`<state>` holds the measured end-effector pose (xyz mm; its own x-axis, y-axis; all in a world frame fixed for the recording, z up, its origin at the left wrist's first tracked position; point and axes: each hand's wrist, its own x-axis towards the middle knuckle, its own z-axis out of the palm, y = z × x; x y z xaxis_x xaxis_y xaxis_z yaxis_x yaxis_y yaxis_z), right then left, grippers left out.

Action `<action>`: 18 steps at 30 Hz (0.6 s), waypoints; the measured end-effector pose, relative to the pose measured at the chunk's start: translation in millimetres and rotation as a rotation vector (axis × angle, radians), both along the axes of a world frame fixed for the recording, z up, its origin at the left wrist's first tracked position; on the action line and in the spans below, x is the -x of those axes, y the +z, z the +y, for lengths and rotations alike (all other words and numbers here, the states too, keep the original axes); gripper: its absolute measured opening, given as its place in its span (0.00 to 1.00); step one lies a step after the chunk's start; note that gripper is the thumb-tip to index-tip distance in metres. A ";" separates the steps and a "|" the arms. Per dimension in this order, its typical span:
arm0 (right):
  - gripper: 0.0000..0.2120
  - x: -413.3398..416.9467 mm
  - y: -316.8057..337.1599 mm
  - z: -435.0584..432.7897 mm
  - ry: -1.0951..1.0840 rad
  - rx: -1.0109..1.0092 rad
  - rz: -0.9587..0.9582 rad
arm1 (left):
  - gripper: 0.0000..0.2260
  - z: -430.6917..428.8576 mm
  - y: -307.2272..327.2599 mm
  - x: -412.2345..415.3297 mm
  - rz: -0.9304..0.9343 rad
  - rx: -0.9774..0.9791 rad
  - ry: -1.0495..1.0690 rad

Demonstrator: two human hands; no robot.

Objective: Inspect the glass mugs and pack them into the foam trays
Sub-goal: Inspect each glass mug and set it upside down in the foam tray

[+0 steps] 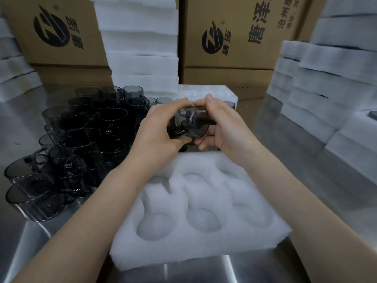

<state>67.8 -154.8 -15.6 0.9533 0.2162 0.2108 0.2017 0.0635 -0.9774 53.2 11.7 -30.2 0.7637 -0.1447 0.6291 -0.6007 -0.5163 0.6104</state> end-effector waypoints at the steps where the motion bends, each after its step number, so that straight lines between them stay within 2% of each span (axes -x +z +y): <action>1: 0.17 0.5 -1.6 1.4 0.010 0.064 -0.032 | 0.32 0.1 -0.1 -0.3 -0.011 -0.018 -0.004; 4: 0.18 2.0 -4.7 6.0 0.006 0.236 -0.155 | 0.34 -0.5 0.1 0.3 0.002 -0.065 -0.038; 9: 0.12 0.2 -7.2 7.8 -0.043 0.133 -0.125 | 0.49 -7.3 -0.3 1.7 0.201 0.010 -0.045; 11: 0.13 -0.4 -8.8 8.1 -0.007 0.150 -0.126 | 0.44 -7.8 -1.2 1.4 0.182 0.016 0.003; 15: 0.22 0.0 -8.7 6.1 0.068 0.258 -0.180 | 0.37 -8.0 0.0 5.9 0.090 -0.104 0.012; 18: 0.21 3.0 -8.4 9.3 0.009 0.322 -0.211 | 0.34 -7.7 1.1 7.6 0.049 -0.040 0.016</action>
<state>64.8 -145.5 -24.0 0.8938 0.3118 0.3224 0.4018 -0.2371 -0.8845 45.6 4.0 -29.1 0.7960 -0.1567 0.5847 -0.5619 -0.5503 0.6176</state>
